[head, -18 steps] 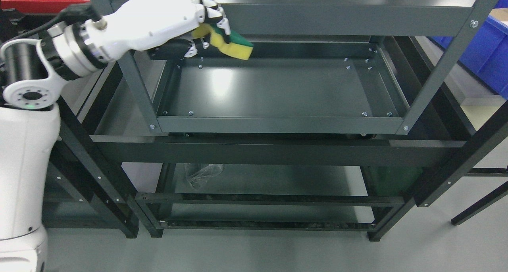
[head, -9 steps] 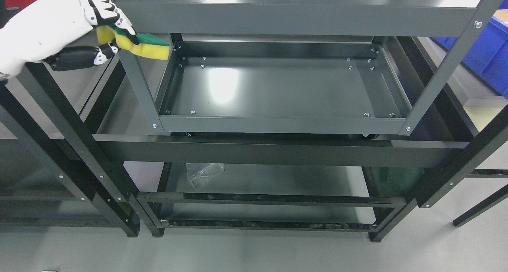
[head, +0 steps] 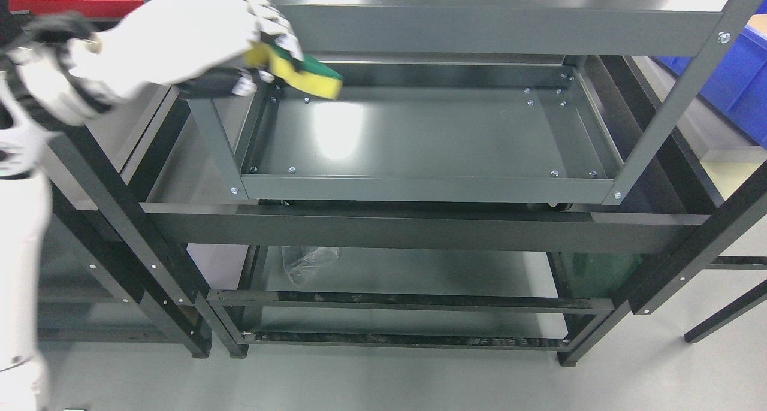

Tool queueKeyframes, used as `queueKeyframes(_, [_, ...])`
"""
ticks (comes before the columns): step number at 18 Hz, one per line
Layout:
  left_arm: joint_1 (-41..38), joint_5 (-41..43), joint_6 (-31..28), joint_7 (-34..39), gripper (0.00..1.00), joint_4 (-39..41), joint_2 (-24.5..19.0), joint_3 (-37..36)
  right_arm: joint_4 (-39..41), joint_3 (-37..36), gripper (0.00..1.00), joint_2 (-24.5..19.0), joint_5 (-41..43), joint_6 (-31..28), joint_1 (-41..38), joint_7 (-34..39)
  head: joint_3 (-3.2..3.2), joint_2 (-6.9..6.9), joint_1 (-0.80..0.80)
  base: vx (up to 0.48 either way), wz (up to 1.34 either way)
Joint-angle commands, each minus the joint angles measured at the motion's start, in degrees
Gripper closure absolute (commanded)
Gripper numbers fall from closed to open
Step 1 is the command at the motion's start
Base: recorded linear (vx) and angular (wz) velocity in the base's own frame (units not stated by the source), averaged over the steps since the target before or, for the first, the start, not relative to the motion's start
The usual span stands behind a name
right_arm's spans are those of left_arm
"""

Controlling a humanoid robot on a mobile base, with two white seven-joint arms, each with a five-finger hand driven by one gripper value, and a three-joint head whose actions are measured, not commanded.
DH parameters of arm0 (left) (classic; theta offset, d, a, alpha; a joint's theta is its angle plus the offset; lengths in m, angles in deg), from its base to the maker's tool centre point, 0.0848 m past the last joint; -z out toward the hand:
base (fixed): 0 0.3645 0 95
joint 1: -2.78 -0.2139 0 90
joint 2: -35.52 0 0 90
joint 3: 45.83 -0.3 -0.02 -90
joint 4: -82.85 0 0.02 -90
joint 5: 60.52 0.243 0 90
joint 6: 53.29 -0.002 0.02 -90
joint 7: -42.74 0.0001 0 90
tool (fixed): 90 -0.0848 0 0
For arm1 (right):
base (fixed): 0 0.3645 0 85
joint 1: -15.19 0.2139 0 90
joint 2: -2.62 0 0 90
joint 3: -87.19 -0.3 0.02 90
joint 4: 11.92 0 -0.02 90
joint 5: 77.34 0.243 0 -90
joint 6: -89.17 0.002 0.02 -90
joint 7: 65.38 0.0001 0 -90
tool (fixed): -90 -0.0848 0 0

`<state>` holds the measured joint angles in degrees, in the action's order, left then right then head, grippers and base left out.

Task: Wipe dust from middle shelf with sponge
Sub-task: 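Sweep the sponge back across the middle shelf toward the far post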

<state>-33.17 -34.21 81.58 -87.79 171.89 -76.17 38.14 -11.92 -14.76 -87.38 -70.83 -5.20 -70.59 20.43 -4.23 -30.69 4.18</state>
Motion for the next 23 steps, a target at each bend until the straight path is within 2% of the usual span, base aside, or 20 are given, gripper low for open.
queueKeyframes(1, [2.64,12.01,0.12,7.35,0.99,-2.74,20.69,-21.0,1.0,0.0,0.0,1.0,0.0,-0.03,0.0,-0.03,0.0,0.0,0.0,0.0,0.0])
queueKeyframes(5, [4.48,15.26,-1.09,15.55,1.0,-2.91,20.69,-27.27,1.0,0.0,0.0,1.0,0.0,-0.03,0.0,-0.03,0.0,-0.19,0.0,0.002,-0.02])
queueKeyframes(7, [5.27,16.49,-5.65,18.8,0.99,-3.0,20.69,-31.65,1.0,0.0,0.0,1.0,0.0,-0.03,0.0,-0.03,0.0,-0.39,0.0,0.0,0.0])
queueKeyframes(9, [5.36,16.67,-13.02,22.22,0.99,-3.0,20.69,-36.4,1.0,0.09,0.0,1.0,0.0,-0.03,0.0,-0.03,0.0,-2.35,0.0,0.0,0.0])
queueKeyframes(10, [5.45,16.41,-17.5,25.2,0.99,-3.0,20.69,-38.77,1.0,0.09,0.0,1.0,0.0,-0.03,0.0,-0.03,0.0,-2.44,0.0,0.0,0.0])
queueKeyframes(12, [5.45,15.88,-21.92,29.34,0.99,-3.0,20.69,-42.3,1.0,0.0,0.0,1.0,0.0,-0.03,0.0,-0.03,0.0,-2.55,0.0,0.0,0.0])
queueKeyframes(16, [5.45,14.21,-23.25,31.73,0.99,-3.96,20.69,-44.95,1.0,0.0,0.0,1.0,0.0,-0.03,0.0,-0.03,0.0,-2.74,0.0,0.0,0.0])
queueKeyframes(20, [4.32,9.03,-23.25,32.09,0.99,-4.23,20.69,-48.37,1.0,0.0,0.0,1.0,0.0,-0.03,0.0,-0.03,0.0,-2.75,0.0,0.0,0.0])
queueKeyframes(23, [-5.66,4.47,-23.43,31.04,0.99,-4.93,20.69,-47.95,1.0,0.0,0.0,1.0,0.0,-0.03,0.0,-0.03,0.0,-2.74,0.0,0.0,0.0])
